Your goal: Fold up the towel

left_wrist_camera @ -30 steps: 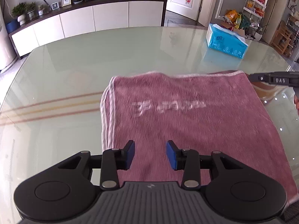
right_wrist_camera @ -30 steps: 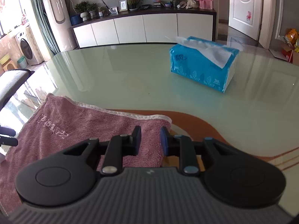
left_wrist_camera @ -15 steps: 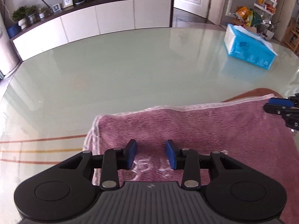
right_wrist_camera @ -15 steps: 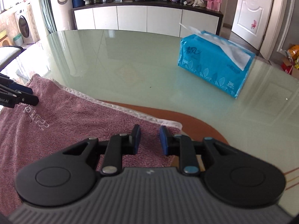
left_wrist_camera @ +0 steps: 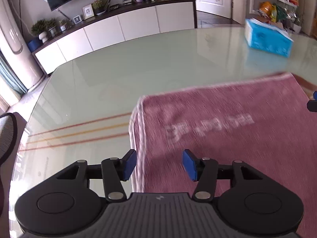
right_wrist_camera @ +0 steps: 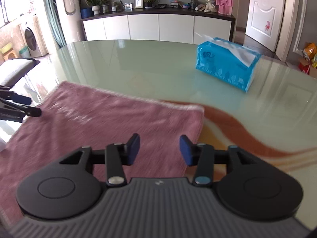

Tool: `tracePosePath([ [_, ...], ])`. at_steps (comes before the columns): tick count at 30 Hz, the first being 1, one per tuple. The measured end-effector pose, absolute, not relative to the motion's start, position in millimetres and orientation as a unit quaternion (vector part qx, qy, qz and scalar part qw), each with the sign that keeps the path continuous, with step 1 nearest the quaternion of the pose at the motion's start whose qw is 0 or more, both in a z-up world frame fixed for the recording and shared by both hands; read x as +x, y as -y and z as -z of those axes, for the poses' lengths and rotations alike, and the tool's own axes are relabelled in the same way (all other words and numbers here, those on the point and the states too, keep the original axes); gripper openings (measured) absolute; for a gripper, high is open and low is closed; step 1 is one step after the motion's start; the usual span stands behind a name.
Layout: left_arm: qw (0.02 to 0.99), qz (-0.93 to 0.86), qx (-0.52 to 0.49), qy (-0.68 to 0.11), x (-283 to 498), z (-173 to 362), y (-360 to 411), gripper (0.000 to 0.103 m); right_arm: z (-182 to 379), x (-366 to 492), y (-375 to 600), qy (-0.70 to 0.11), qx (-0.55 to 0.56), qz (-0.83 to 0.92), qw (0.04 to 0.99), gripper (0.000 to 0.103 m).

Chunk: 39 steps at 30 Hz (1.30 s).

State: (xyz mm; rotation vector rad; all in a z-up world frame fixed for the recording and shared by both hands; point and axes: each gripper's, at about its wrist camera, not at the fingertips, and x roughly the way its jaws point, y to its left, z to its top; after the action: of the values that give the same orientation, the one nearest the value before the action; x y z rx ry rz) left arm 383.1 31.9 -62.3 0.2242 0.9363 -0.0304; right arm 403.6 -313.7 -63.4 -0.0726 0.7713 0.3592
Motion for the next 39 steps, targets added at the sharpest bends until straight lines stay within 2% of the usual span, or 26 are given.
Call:
tracePosePath([
  [6,0.875,0.029,0.118,-0.469,304,66,-13,0.059,60,311,331,-0.392,-0.007,-0.173,0.904,0.055],
  [15,0.868,0.036,0.064,-0.491,223,73,-30,0.06,66,241,356,-0.406,0.011,-0.182,0.895,0.055],
  [18,0.869,0.03,0.054,-0.492,213,77,-40,0.066,70,232,359,-0.412,0.01,-0.18,0.893,0.054],
  [23,0.867,0.028,0.036,-0.495,206,78,-49,0.068,79,221,360,-0.414,0.006,-0.184,0.892,0.052],
  [27,0.87,0.023,0.054,-0.49,204,79,-48,0.075,87,217,352,-0.422,-0.036,-0.18,0.888,0.053],
  [34,0.87,0.019,0.059,-0.489,205,73,-48,0.074,73,231,354,-0.418,-0.043,-0.199,0.886,0.053],
  [39,0.878,0.024,0.048,-0.476,208,61,-49,0.074,51,271,358,-0.395,-0.04,-0.211,0.893,0.053],
])
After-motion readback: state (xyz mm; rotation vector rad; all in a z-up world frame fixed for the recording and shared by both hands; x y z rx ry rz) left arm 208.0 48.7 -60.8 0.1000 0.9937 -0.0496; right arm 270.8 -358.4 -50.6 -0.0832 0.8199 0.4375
